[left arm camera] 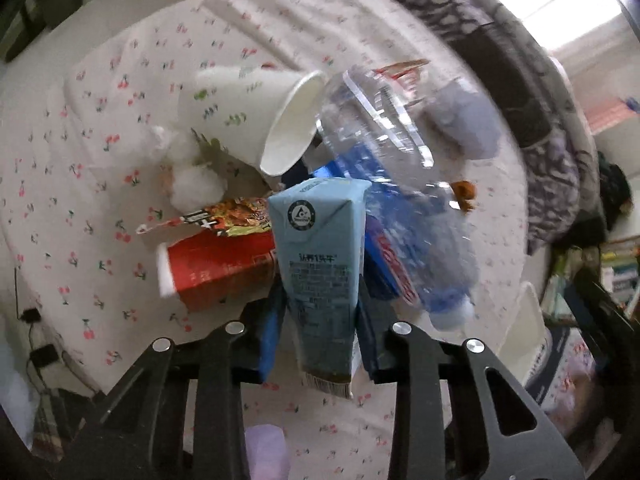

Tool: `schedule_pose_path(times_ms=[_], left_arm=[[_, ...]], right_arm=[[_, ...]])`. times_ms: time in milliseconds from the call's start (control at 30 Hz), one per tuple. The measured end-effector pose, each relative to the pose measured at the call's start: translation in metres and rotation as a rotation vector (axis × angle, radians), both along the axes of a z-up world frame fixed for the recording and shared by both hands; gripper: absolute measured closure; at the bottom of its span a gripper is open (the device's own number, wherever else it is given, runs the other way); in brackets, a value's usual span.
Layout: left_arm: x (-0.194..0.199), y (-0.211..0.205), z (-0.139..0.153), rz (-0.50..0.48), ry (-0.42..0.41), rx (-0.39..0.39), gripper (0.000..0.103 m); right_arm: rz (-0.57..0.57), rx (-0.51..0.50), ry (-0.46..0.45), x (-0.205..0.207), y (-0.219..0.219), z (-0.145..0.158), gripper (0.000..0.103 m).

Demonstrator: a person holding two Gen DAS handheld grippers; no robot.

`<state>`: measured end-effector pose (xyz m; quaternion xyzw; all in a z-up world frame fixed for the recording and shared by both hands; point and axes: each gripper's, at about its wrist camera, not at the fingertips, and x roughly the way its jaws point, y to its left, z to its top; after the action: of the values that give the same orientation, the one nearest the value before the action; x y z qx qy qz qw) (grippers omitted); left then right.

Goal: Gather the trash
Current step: 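Grasp the light-blue drink carton with the left tool while the right tool grasps the clear water bottle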

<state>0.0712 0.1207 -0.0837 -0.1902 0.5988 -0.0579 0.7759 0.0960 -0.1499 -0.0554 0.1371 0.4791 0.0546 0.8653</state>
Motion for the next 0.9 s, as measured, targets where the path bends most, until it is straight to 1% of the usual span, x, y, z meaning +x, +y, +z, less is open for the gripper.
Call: schedule_pose_path(times_ms=[33,133,200,300,433,533,600,667,767,867,900], left_arm=[[0.002,0.003,0.004,-0.003,-0.02,-0.005,0.072],[-0.007,0.024,0.03,0.005,-0.117,-0.005,0.072],[-0.014,0.041,0.048,0.031,-0.19,0.021,0.072],[-0.009,0.06,0.06,0.073,-0.25,0.053,0.072],[0.001,0.067,0.063,0.095,-0.268,0.074,0.072],[0.009,0.066,0.062,0.082,-0.268,0.085,0.072],[0.012,0.062,0.061,0.07,-0.278,0.108,0.072],[0.014,0.06,0.062,0.06,-0.294,0.134,0.072],[0.015,0.058,0.064,0.051,-0.309,0.152,0.072],[0.017,0.058,0.063,0.046,-0.313,0.16,0.071],[0.017,0.058,0.063,0.045,-0.313,0.164,0.071]], right_arm=[[0.014,-0.006,-0.002,0.002,0.006,-0.001,0.006],[0.068,-0.02,0.0,0.013,0.028,-0.006,0.006],[0.118,-0.031,0.002,0.019,0.045,-0.01,0.006],[0.199,-0.079,-0.011,0.025,0.074,-0.015,0.006],[0.293,-0.163,-0.04,0.029,0.111,-0.022,0.006],[0.341,-0.231,-0.044,0.033,0.133,-0.032,0.006],[0.36,-0.26,-0.043,0.035,0.143,-0.038,0.006],[0.37,-0.275,-0.044,0.038,0.151,-0.042,0.006],[0.371,-0.271,-0.042,0.043,0.155,-0.047,0.006],[0.371,-0.265,-0.036,0.046,0.156,-0.052,0.01],[0.373,-0.266,-0.029,0.048,0.157,-0.055,0.018]])
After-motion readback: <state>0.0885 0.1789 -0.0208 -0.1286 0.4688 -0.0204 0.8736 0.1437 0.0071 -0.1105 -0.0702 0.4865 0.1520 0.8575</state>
